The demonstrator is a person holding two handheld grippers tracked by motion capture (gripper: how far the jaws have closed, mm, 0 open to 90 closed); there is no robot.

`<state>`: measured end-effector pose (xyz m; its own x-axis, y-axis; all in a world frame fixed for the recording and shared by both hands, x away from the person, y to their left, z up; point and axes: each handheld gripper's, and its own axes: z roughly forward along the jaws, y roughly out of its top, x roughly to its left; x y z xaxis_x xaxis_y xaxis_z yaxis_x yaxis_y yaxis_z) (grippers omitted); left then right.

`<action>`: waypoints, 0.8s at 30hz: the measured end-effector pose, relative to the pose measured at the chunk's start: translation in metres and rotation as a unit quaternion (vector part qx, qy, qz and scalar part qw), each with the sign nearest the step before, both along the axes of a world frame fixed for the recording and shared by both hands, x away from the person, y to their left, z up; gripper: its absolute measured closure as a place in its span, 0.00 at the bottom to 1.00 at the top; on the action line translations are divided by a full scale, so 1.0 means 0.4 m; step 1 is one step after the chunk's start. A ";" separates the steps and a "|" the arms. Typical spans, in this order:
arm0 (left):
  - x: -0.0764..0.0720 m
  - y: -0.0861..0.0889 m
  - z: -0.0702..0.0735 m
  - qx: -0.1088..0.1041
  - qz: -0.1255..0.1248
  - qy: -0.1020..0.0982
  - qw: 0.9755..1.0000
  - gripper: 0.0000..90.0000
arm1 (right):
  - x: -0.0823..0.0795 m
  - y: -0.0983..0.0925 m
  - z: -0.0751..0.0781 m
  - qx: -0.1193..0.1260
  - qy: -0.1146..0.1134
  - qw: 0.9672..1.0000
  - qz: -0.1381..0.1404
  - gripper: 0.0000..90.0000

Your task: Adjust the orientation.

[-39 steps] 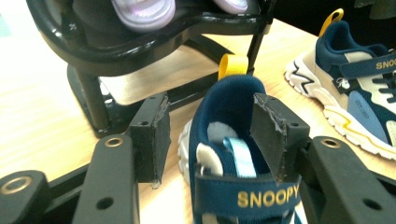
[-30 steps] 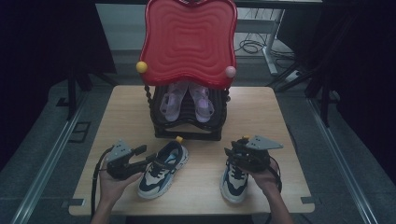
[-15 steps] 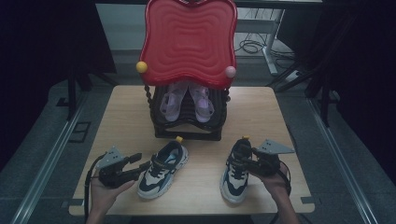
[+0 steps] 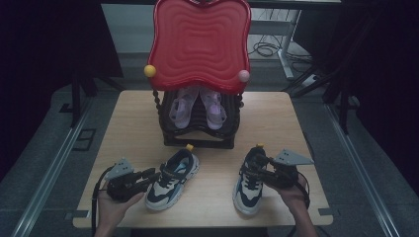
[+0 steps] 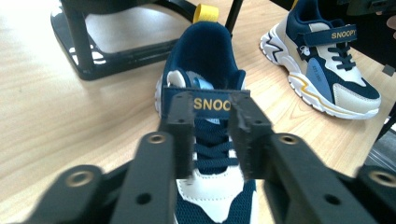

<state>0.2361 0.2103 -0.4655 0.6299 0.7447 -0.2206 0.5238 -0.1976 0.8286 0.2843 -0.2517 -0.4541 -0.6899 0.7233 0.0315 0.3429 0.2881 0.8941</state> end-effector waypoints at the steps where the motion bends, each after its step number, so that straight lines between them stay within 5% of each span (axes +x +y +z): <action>1: -0.002 -0.001 0.001 0.001 -0.001 0.002 1.000 0.84 | 0.001 0.000 -0.001 -0.001 0.000 1.000 0.000 0.63; 9: -0.013 -0.006 -0.007 0.018 -0.015 0.013 1.000 0.97 | 0.001 0.002 -0.001 -0.003 -0.004 1.000 -0.001 0.62; 24: -0.034 -0.065 0.001 0.024 -0.062 0.025 0.997 1.00 | -0.008 -0.006 0.007 0.003 -0.008 1.000 -0.006 0.62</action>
